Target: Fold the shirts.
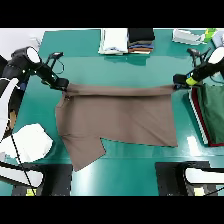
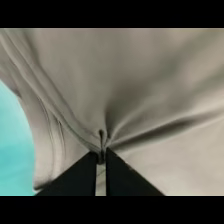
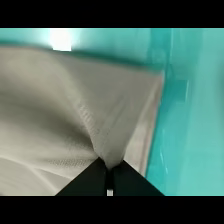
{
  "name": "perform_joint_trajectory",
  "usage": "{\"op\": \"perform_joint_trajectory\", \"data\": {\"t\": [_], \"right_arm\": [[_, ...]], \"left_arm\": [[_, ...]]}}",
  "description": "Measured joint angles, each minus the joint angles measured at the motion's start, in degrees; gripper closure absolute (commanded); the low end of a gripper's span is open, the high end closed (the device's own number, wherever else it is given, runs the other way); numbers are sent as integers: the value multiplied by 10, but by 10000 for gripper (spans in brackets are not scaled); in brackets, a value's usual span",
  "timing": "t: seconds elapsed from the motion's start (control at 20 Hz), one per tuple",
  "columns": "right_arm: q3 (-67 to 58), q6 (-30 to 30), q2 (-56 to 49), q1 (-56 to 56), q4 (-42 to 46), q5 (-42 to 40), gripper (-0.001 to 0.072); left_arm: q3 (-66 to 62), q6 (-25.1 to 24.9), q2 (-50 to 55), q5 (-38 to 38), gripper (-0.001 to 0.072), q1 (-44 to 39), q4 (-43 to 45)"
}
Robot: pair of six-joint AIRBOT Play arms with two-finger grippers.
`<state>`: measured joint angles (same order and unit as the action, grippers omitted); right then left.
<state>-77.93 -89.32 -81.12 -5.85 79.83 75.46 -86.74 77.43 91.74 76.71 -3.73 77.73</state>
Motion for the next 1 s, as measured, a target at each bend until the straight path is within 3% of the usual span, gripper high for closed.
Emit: {"op": "perform_joint_trajectory", "data": {"t": [0.2,0.25,0.3,0.35,0.7,0.8,1.0], "right_arm": [[80,2,14,1,-3,-25,683],[94,2,15,1,-10,-30,516],[102,2,17,1,-20,-35,328],[106,3,17,1,-30,-38,300],[126,5,82,-10,-42,-15,296],[170,5,128,-24,-28,4,125],[295,5,221,-63,-11,35,121]], "left_arm": [[45,10,0,-4,673,0,2],[51,17,0,-4,664,0,3],[55,23,0,-3,436,0,4],[58,31,-1,-1,235,0,6],[76,76,-91,27,230,0,21],[109,89,-149,31,230,0,24],[223,112,-264,12,230,-1,17]]}}
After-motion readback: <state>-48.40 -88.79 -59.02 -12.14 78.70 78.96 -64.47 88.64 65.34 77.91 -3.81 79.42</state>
